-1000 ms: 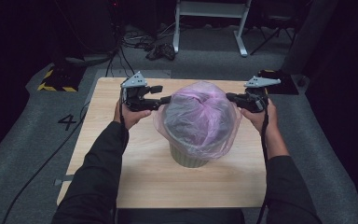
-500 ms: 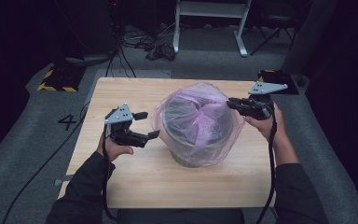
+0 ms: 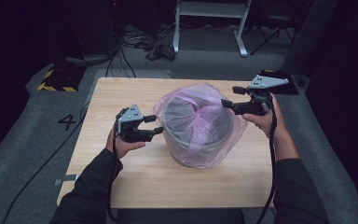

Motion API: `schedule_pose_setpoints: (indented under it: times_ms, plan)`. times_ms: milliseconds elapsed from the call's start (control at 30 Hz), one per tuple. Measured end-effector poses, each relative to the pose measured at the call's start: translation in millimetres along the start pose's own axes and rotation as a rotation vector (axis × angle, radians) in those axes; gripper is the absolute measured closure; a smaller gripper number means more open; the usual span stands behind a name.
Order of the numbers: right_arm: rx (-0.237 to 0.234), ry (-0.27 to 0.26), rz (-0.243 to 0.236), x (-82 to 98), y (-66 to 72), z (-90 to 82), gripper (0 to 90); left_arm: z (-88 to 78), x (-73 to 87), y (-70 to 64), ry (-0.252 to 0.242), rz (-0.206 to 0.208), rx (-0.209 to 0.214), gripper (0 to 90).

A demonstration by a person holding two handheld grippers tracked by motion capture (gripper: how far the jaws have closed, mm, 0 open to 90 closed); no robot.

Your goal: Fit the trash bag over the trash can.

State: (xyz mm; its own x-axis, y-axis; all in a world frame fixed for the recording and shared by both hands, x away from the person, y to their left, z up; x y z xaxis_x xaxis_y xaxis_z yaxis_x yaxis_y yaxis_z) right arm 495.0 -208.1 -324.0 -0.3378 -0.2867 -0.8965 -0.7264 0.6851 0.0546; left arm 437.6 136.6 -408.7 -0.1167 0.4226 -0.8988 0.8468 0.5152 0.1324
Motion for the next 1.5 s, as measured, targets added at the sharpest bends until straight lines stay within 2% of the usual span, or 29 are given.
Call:
schedule_pose_setpoints:
  times_ms: [33,67,200,233,300,333,400,467,533,600,733,800,933,1100,1267,1333,1400,1433,1467,1500]
  plan:
    - [-0.003,0.004,0.004,-1.2,-0.3,2.1,29.2,0.8,-0.7,0.8,0.001,0.006,-0.015,55.3]
    - [0.004,0.008,0.001,-1.9,-1.0,4.7,30.0,1.7,-1.4,1.4,0.003,0.009,-0.011,59.1]
    - [-0.024,0.033,0.003,-2.6,-2.1,16.2,46.4,5.1,-3.3,3.3,-0.007,0.039,-0.009,76.7]
    - [-0.03,0.043,0.001,-2.2,-2.7,18.8,55.6,5.7,-3.3,3.7,-0.006,0.048,-0.015,80.4]
    - [-0.05,0.061,0.005,-0.6,-3.5,23.5,63.7,7.3,-2.5,5.4,-0.007,0.041,-0.02,86.4]
    - [-0.057,0.068,0.004,0.1,-3.7,25.2,72.0,7.3,-2.4,6.3,-0.024,0.037,-0.015,89.9]
    - [-0.038,0.074,0.014,1.8,-5.6,27.7,82.8,7.1,-2.3,8.0,-0.029,0.034,-0.019,90.0]
    - [-0.024,0.073,0.016,3.3,-7.9,29.0,87.4,8.5,-2.0,8.6,-0.032,0.031,-0.017,90.0]
    - [0.003,0.056,0.045,3.4,-12.4,28.1,90.0,10.3,-1.9,8.8,-0.025,0.029,-0.007,90.0]
    - [0.026,0.047,0.073,4.4,-17.8,27.4,90.0,11.7,-3.1,8.5,-0.025,0.028,-0.008,90.0]
    - [0.104,0.031,0.13,8.9,-33.7,25.3,90.0,13.8,-6.4,8.5,-0.023,0.035,-0.006,90.0]
    - [0.106,0.035,0.155,12.9,-39.9,26.3,90.0,15.1,-7.1,9.2,-0.024,0.03,-0.004,90.0]
    - [0.133,0.082,0.157,25.5,-48.0,34.9,90.0,16.0,-7.7,12.5,-0.033,0.021,-0.005,90.0]
    - [0.106,0.101,0.216,41.3,-55.4,47.5,89.9,16.2,-8.6,12.4,-0.032,0.022,-0.009,90.0]
    - [0.08,0.168,0.22,57.1,-53.6,58.3,89.5,11.7,-7.7,10.9,-0.041,0.022,-0.008,90.0]
    - [0.062,0.162,0.232,61.9,-52.0,58.5,89.0,7.8,-5.9,8.6,-0.046,0.021,-0.001,90.0]
    - [0.063,0.16,0.228,65.1,-50.5,56.5,85.6,2.8,-4.0,4.6,-0.044,0.022,0.014,88.0]
    - [0.065,0.152,0.231,65.6,-50.0,54.7,80.0,0.1,-2.8,1.5,-0.043,0.028,0.013,82.3]
    - [0.078,0.144,0.233,65.9,-49.8,52.1,69.3,-2.7,-1.6,-1.6,-0.042,0.031,0.008,75.4]
    - [0.096,0.143,0.244,66.0,-49.9,49.1,63.3,-5.4,-0.7,-4.8,-0.033,0.033,-0.003,66.7]
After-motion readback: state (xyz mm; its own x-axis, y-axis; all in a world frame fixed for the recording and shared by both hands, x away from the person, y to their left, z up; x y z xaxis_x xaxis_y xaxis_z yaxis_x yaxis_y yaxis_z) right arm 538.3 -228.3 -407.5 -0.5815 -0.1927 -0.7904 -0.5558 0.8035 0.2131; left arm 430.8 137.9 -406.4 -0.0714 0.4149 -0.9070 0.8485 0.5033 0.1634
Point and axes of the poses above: each handheld gripper's, and its own axes: z roughly forward along the jaws, x roughly out of its underside, y roughly to its left, the point moved 4 cm from there along z, roughly forward along the jaws, and after that the axes turned 8 degrees about z, right-handed, at the moved point
